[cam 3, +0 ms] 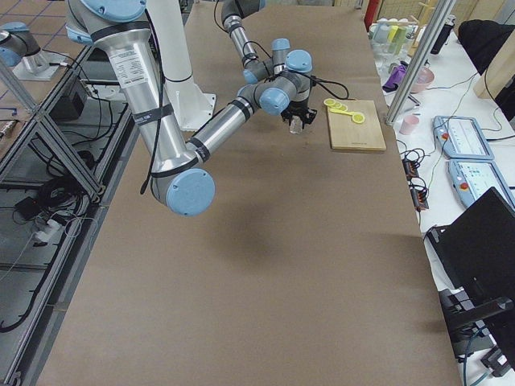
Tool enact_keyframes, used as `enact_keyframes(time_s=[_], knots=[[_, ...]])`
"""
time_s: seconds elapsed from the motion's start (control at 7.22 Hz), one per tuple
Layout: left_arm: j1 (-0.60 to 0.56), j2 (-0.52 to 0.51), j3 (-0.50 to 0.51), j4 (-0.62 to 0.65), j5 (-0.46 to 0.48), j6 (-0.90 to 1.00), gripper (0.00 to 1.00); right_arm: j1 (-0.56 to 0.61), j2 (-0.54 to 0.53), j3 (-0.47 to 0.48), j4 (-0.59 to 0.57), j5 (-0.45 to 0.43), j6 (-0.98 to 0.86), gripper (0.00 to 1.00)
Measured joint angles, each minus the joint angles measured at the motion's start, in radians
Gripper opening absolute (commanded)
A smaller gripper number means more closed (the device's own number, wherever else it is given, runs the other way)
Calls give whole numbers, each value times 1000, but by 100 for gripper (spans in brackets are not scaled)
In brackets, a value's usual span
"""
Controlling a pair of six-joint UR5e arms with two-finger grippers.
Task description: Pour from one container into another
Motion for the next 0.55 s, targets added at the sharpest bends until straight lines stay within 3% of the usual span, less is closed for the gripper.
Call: enact_keyframes(time_s=[0.28,0.55], knots=[[0,0,1,0,2,0,0,-53,6,42,-2,-101,11,0],[0,0,1,0,2,0,0,-83,8,59,-8,-132,24,0]])
